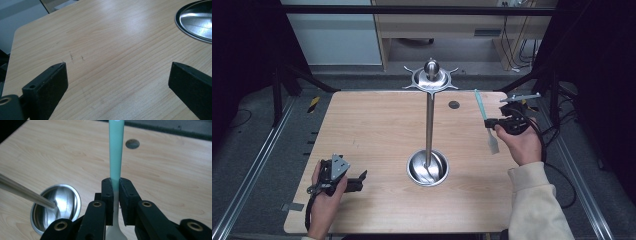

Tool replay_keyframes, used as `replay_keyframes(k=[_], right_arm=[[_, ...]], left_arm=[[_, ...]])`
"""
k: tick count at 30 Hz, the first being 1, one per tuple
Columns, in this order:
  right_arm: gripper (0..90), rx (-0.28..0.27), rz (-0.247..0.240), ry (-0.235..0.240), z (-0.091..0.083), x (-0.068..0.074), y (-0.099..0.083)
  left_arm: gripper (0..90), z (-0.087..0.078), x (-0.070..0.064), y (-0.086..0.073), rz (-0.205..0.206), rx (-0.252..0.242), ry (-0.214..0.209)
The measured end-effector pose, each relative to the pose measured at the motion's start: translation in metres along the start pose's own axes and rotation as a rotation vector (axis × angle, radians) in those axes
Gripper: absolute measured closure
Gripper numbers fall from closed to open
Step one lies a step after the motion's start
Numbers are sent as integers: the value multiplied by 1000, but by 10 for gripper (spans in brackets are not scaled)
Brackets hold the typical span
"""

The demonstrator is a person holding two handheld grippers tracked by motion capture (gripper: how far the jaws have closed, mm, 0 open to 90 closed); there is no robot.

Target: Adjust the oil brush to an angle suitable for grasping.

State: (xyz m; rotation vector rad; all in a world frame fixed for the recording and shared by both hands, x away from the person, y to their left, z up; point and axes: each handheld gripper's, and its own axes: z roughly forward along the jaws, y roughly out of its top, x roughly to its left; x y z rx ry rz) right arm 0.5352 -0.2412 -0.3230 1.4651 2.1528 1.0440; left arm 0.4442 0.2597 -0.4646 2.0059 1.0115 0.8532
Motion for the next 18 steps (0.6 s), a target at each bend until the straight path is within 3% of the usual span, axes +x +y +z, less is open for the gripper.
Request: replay_keyframes(k=[1, 5, 11, 18], right_arm=[[827, -41, 2, 8, -4, 2, 0], [826, -92, 10, 32, -9, 6, -5], [826, -98, -3, 37, -11, 7, -12], [826, -140, -6, 53, -28, 8, -19]], left_arm=[[21, 0, 0, 0, 2, 2, -2], [21, 1, 0, 0, 0, 7, -6], [21, 1, -2, 1, 12, 8, -8], [21, 0, 1, 1, 0, 0, -6]])
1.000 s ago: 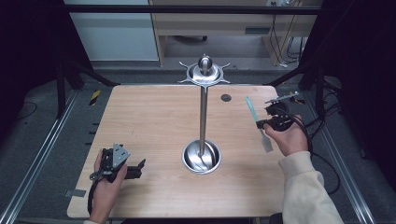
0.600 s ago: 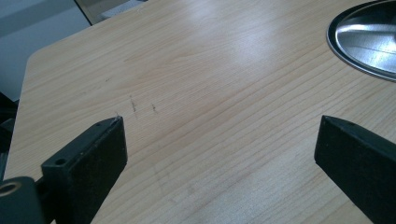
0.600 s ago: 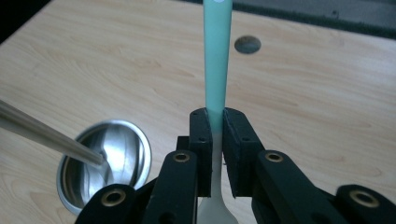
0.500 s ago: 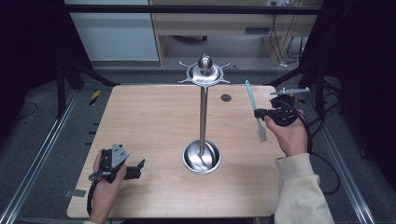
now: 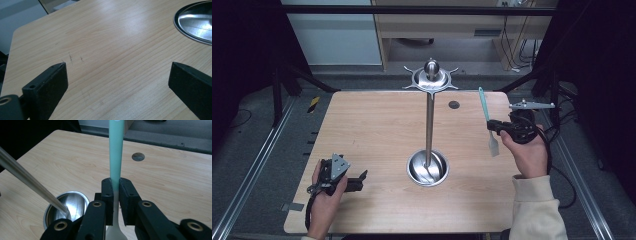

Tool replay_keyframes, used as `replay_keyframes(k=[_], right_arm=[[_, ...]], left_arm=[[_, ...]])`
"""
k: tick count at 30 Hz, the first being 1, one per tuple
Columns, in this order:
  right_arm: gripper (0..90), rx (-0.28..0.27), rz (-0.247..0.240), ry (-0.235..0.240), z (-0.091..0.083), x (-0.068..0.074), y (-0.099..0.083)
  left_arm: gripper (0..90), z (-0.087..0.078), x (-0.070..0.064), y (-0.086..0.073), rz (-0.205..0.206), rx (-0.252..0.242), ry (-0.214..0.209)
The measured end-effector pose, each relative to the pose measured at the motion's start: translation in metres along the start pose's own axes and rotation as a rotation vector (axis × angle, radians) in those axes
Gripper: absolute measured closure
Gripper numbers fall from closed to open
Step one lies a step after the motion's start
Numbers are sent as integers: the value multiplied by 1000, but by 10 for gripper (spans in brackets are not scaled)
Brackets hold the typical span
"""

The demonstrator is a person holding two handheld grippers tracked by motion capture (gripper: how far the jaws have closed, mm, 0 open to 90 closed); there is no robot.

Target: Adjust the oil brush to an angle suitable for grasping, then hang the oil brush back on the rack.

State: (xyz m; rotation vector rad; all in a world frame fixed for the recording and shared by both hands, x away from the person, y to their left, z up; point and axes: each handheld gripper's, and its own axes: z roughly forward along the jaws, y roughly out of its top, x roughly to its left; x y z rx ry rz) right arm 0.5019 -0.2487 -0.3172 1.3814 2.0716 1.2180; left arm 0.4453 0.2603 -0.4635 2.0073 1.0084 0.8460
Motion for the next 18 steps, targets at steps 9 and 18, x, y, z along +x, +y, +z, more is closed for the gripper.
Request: replay_keyframes(k=[9, 18], right_arm=[[826, -95, -5, 13, -23, 2, -4], [826, -157, 2, 55, -41, 0, -7]], left_arm=[[21, -1, 1, 1, -4, -11, 2], [21, -1, 2, 1, -3, -10, 5]])
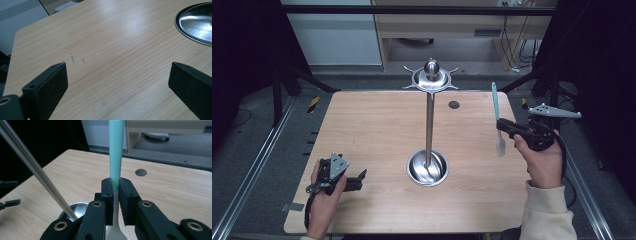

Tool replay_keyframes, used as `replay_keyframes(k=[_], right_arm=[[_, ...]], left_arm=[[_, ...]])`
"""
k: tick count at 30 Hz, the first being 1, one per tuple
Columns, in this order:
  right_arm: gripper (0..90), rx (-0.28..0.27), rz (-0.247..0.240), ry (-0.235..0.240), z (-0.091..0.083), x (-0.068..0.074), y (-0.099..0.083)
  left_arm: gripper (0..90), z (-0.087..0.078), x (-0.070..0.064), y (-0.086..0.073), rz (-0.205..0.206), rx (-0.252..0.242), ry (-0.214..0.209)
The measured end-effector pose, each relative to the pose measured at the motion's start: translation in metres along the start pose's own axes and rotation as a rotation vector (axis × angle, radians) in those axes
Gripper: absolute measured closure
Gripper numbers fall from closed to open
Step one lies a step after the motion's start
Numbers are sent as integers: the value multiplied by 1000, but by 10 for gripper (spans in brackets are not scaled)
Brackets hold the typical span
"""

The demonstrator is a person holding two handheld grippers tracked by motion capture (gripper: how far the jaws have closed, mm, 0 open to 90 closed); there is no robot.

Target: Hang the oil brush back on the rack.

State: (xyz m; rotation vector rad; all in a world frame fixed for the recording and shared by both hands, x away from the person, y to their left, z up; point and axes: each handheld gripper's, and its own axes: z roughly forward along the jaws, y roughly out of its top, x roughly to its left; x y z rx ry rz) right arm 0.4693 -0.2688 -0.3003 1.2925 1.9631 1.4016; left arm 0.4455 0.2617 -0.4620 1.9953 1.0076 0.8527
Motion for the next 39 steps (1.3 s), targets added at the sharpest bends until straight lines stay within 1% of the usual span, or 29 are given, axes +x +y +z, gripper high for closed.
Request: replay_keyframes(k=[1, 2, 3, 5, 7, 9, 10, 11, 12, 13, 14, 18, 19, 22, 27, 28, 30, 32, 35, 36, 37, 38, 39], right_arm=[[826, 0, 0, 0, 0, 0, 0], [826, -12, -9, 17, -3, 2, 0], [826, -12, -9, 17, -3, 2, 0], [826, -26, -11, 32, -5, 4, 0], [826, -46, -26, 42, -8, 10, 0], [826, -52, -33, 47, -9, 12, 0], [826, -59, -54, 47, -10, 17, -1], [826, -57, -64, 46, -10, 20, -2], [826, -57, -64, 46, -10, 20, -2], [826, -57, -83, 50, -10, 25, -6], [826, -57, -83, 50, -10, 25, -6], [826, -58, -106, 46, -10, 32, -14], [826, -71, -108, 55, -11, 35, -13], [826, -82, -121, 63, -13, 38, -12], [826, -115, -146, 84, -16, 48, -9], [826, -127, -158, 99, -17, 52, -8], [826, -139, -169, 113, -19, 57, -6], [826, -145, -188, 134, -20, 62, -3], [826, -172, -212, 152, -23, 67, 0], [826, -180, -208, 164, -24, 68, 2], [826, -180, -208, 164, -24, 68, 2], [825, -184, -217, 180, -25, 69, 5], [825, -184, -217, 180, -25, 69, 5]], left_arm=[[21, 0, 0, 0, 0, 0, 0], [21, 0, 0, 0, 0, 0, 0], [21, 0, 0, 0, 1, 1, 0], [20, 0, 0, 0, 1, 1, 0], [21, 0, 0, 0, 1, 2, -1], [21, -1, 0, 0, 4, 5, 0], [21, -1, 0, 0, 2, 3, 2], [21, -1, 0, 0, 1, 3, 2], [21, -1, -1, -1, 2, 3, 3], [21, -1, -1, -1, 2, 3, 3], [21, -1, -1, -1, 2, 2, 3], [20, -1, -2, 0, 6, 6, 4], [21, -1, -2, 0, 11, 8, 4], [20, -1, -2, 0, 12, 10, 2], [21, -1, -1, -1, 3, 6, 2], [20, -1, -1, -1, 3, 6, 3], [21, -1, -1, -1, 3, 5, 5], [21, -1, -2, -1, 5, 9, 5], [21, -1, -2, -1, 7, 12, 6], [21, -1, -3, -1, 8, 12, 6], [21, -1, -3, -1, 9, 12, 6], [21, -1, -3, -1, 9, 12, 6], [21, -1, -3, -1, 9, 12, 6]])
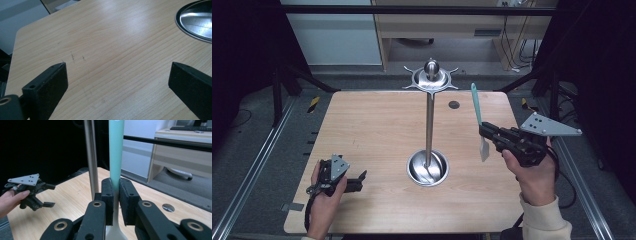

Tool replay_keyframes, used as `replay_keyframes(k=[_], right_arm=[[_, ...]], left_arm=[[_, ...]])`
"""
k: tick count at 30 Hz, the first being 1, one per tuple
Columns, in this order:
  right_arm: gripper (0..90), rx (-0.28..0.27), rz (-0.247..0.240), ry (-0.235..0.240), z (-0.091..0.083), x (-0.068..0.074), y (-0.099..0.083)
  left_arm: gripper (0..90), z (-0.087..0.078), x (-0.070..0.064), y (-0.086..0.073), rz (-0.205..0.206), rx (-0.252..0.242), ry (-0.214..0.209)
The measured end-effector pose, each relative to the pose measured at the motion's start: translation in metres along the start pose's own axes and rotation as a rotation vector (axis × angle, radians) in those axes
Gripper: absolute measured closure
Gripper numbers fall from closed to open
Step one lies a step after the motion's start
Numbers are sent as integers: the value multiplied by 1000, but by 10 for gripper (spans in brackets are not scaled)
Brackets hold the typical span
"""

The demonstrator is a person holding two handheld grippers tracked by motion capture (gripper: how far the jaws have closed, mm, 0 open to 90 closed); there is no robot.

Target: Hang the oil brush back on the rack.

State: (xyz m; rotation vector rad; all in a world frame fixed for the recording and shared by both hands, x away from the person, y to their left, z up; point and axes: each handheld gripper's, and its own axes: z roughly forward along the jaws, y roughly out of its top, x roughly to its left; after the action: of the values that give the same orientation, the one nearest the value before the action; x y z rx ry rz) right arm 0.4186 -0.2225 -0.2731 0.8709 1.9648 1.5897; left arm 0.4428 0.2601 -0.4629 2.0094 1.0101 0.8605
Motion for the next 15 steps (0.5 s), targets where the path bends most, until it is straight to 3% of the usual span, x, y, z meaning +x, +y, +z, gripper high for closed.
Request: replay_keyframes(k=[15], right_arm=[[825, -5, -44, 61, 1, 8, 8]], left_arm=[[20, 1, -1, 0, 8, 5, -4]])
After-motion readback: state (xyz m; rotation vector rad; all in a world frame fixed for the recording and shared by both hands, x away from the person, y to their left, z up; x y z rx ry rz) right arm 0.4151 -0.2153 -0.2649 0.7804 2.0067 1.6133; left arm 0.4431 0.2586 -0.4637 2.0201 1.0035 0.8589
